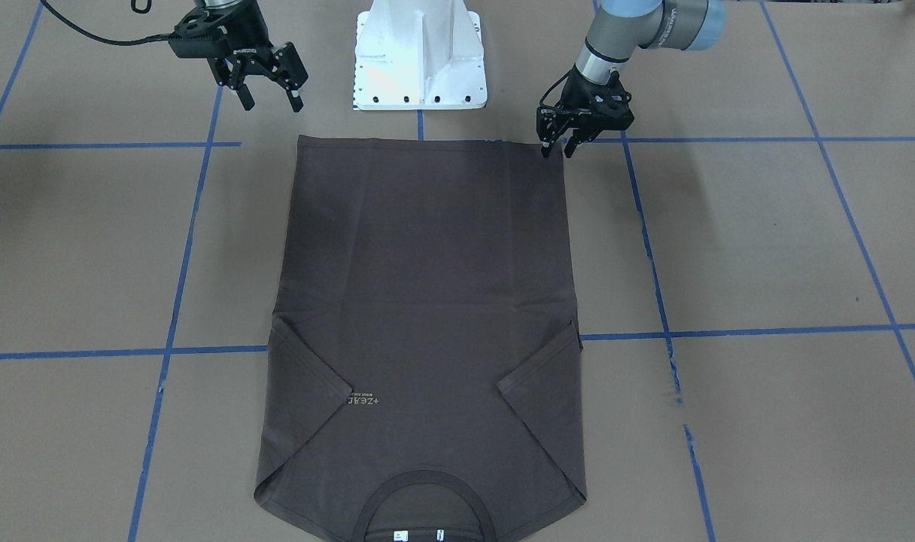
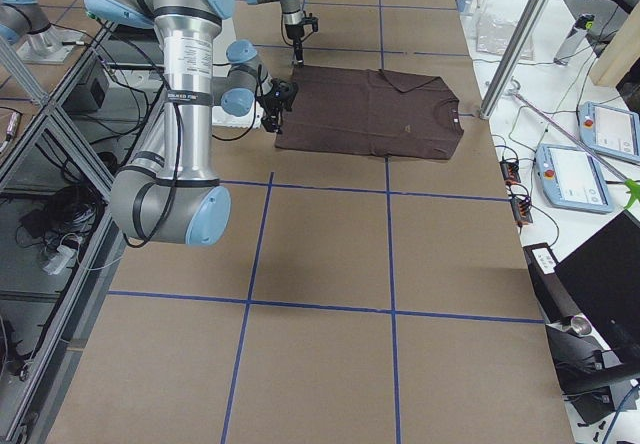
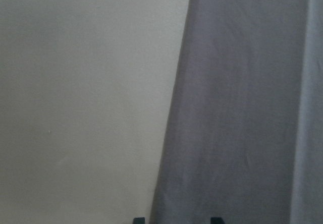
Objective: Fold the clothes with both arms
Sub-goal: 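Close both grippers on the hem corners nearest the robot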
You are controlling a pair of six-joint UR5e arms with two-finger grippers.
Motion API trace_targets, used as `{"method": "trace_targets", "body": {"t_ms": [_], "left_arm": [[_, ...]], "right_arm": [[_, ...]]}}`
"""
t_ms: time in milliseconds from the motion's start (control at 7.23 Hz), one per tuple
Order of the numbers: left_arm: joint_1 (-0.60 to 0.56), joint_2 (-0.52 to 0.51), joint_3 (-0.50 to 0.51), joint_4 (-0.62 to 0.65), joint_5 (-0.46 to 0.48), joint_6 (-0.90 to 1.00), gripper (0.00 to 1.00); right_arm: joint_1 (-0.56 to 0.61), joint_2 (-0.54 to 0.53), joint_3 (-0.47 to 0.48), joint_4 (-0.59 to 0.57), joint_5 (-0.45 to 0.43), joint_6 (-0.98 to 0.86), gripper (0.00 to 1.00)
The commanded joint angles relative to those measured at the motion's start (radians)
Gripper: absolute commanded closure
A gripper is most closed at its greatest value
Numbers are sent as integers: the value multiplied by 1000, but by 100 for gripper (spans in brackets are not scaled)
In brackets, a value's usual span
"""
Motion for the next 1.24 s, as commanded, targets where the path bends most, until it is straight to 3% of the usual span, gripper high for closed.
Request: {"method": "trace_targets", "body": {"t_ms": [0, 138, 415, 553, 830, 968, 1107], "left_arm": [[14, -3, 3, 0, 2, -14, 47], [18, -4, 3, 0, 2, -23, 58], [25, -3, 3, 0, 2, -32, 95], [25, -3, 3, 0, 3, -32, 100], [25, -4, -3, 0, 3, -32, 100], [24, -6, -10, 2, 2, -31, 100], [25, -7, -13, 0, 0, -32, 100]], "right_arm": [[0, 0, 6, 0, 0, 0, 2], [0, 0, 6, 0, 0, 0, 2], [0, 0, 6, 0, 0, 0, 2], [0, 0, 6, 0, 0, 0, 2], [-5, 0, 4, -8, 0, 5, 5], [-11, 12, -5, -21, 0, 82, 20], [-24, 35, -8, -100, -1, 163, 29]]}}
